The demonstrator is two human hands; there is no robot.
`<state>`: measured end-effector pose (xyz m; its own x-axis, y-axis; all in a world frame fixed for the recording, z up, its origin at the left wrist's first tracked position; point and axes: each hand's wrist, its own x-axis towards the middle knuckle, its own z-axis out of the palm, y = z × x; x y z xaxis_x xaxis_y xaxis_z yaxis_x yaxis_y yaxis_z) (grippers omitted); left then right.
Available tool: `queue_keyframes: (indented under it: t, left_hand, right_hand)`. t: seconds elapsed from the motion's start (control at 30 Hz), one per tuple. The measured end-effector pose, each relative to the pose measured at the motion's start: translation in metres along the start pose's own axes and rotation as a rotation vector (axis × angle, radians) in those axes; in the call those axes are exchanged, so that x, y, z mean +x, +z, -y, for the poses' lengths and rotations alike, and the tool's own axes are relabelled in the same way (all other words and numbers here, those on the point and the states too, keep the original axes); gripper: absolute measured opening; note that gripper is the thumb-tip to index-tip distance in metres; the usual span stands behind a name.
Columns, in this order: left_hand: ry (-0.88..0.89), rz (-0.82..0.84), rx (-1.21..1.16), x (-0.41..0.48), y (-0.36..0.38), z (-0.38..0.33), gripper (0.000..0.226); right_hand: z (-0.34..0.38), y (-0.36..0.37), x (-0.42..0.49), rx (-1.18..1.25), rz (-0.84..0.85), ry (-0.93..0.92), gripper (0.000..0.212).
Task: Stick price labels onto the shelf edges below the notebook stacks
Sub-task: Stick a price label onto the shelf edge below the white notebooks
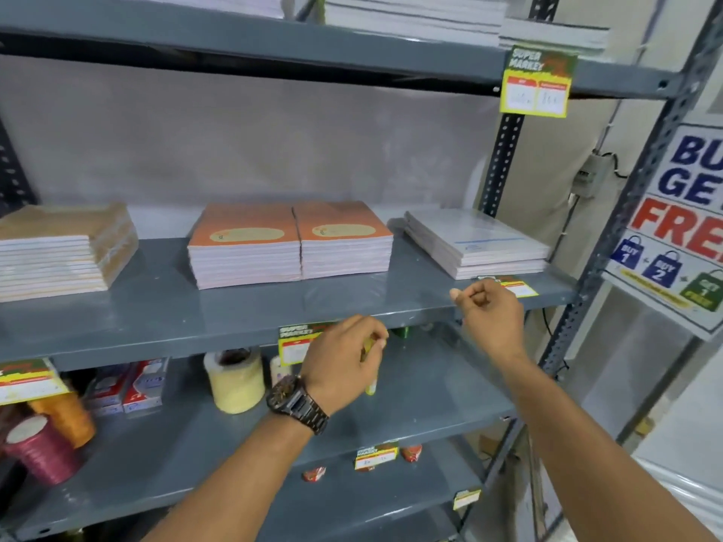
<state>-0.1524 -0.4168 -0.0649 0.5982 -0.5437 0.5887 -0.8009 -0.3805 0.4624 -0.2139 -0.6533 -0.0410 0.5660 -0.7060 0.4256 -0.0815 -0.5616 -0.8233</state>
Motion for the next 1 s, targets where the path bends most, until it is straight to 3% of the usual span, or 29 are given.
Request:
queue_keyframes:
  t: [0.13,0.27,0.37,0.5,0.63,0.77,1.0]
  left_hand:
    - [-0.173,-0.059,-0.012,0.042,0.04,-0.028,0.003]
    - [-0.336,-0.137,-0.028,0.092,0.078,-0.053,0.003]
    - [-0.403,-0.042,-0.008,0.128,0.116,-0.077,0.005]
    - [-0.547,0.12,-0.023,0.18,0.171,-0.096,0.012]
    - [-0.661,0.127,-0.09,0.207,0.195,-0.106,0.027]
    - [-0.752,0.076,-0.151,0.217,0.2,-0.109,0.022]
    - [-0.752,-0.057,-0.34,0.212,0.204,-0.115,0.022]
  right_hand:
    - [-0.029,-0.045,0.056,-0.007,-0.039,0.031,0.024]
    - [-0.064,-0.077,0.106,-0.118,0.065,0.022,0.009]
    - [-0.088,-0.09,0.14,-0.223,0.188,0.022,0.007]
    - [-0.115,-0.092,0.182,-0.305,0.375,0.019,0.02]
    - [-0.119,-0.09,0.201,-0.262,0.452,0.025,0.027]
    - [-0.121,-0.088,0.21,-0.171,0.508,0.079,0.019]
    - [-0.121,-0.087,0.21,0.04,0.635,0.119,0.035]
